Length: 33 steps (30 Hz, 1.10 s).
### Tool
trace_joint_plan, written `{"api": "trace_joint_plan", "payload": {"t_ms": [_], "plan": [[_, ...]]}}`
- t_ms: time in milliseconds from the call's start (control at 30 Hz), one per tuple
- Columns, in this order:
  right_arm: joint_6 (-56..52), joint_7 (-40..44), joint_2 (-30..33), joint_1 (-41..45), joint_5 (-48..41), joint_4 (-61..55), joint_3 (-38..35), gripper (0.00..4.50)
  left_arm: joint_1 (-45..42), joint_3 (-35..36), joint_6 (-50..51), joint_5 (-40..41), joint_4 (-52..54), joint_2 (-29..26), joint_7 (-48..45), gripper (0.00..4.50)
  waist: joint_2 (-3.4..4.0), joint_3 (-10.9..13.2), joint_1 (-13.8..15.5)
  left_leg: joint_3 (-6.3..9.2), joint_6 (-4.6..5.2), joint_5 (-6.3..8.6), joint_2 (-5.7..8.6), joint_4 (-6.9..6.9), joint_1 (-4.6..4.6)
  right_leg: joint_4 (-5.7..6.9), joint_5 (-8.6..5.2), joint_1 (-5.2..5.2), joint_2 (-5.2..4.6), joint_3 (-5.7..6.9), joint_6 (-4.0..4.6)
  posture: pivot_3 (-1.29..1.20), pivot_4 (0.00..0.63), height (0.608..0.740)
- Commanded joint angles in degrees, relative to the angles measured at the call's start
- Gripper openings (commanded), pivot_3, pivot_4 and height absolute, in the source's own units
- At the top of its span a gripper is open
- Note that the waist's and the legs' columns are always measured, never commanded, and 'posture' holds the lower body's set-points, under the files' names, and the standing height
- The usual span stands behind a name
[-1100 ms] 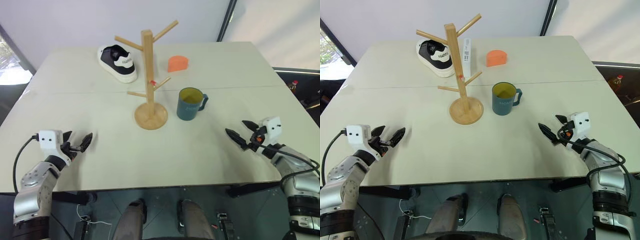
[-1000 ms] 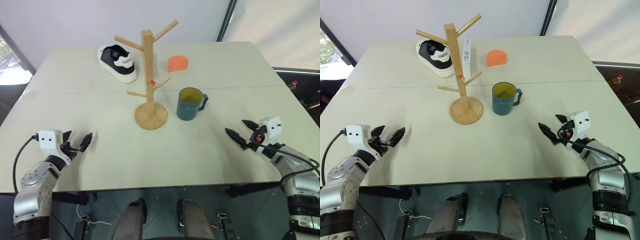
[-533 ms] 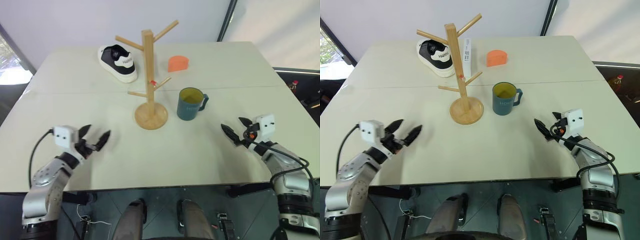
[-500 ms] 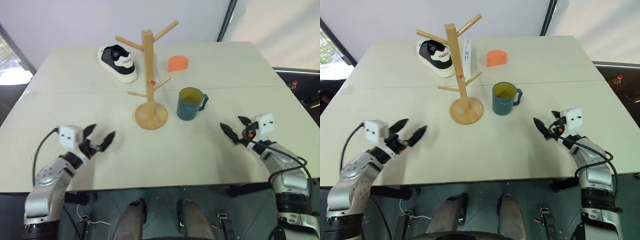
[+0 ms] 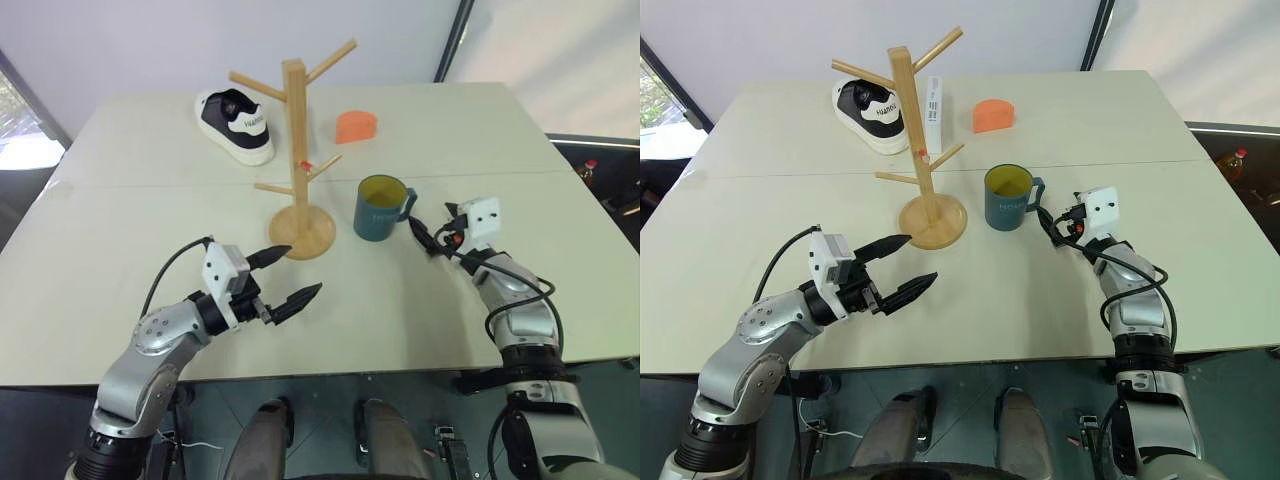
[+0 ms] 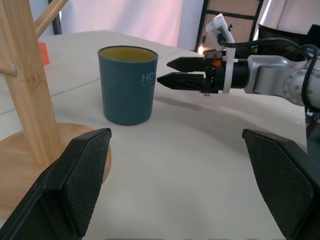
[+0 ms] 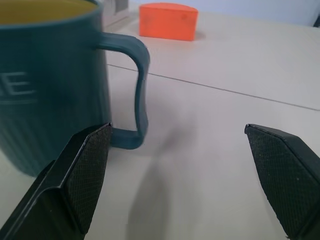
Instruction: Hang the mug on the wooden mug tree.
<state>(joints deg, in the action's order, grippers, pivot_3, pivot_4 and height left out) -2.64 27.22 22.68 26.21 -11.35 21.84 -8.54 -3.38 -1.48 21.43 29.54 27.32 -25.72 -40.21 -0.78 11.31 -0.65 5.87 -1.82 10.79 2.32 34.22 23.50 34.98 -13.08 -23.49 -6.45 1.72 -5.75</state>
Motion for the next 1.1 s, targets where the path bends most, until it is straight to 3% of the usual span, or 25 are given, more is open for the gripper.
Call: {"api": "trace_joint_plan", "payload": {"t_ms": [33, 833, 933, 1100], "plan": [[3.1, -0.2, -0.3, 2.5, 0.6, 2.6, -0.2, 4.39, -0.9, 0.1, 0.3, 1.4, 3.1, -0.2, -0.2, 4.5, 0.0, 0.0, 0.0, 0.0, 0.0, 0.0, 0.0, 0.0, 0.0, 0.01, 0.0, 0.0, 0.01, 0.0, 0.0, 0.0, 0.15, 0.74], [12.7, 4.7, -3.7, 15.6, 1.6, 23.4, 1.3, 4.39, -0.7, 0.5, -0.1, 1.0, 2.7, -0.6, -0.4, 4.5, 0.0, 0.0, -0.2, 0.03, 0.01, -0.01, 0.02, 0.0, -0.04, 0.07, 0.1, 0.0, 0.11, -0.01, 0.14, 0.0, 0.15, 0.74], [13.6, 5.8, -4.0, 16.5, 1.4, 25.1, 1.2, 3.57, -0.7, 0.8, -0.1, 1.0, 2.8, -0.8, -0.4, 4.5, 0.01, 0.0, -0.2, 0.03, 0.01, -0.01, 0.03, 0.0, -0.04, 0.08, 0.1, 0.0, 0.11, -0.01, 0.14, 0.0, 0.15, 0.74], [14.3, 8.0, -4.4, 15.9, 0.4, 24.4, 0.9, 0.95, -0.4, 1.1, -0.3, 0.9, 2.7, -1.1, -0.3, 4.5, 0.01, 0.0, -0.3, 0.03, 0.01, -0.01, 0.03, 0.0, -0.04, 0.09, 0.1, 0.0, 0.12, -0.01, 0.14, 0.0, 0.15, 0.74]]}}
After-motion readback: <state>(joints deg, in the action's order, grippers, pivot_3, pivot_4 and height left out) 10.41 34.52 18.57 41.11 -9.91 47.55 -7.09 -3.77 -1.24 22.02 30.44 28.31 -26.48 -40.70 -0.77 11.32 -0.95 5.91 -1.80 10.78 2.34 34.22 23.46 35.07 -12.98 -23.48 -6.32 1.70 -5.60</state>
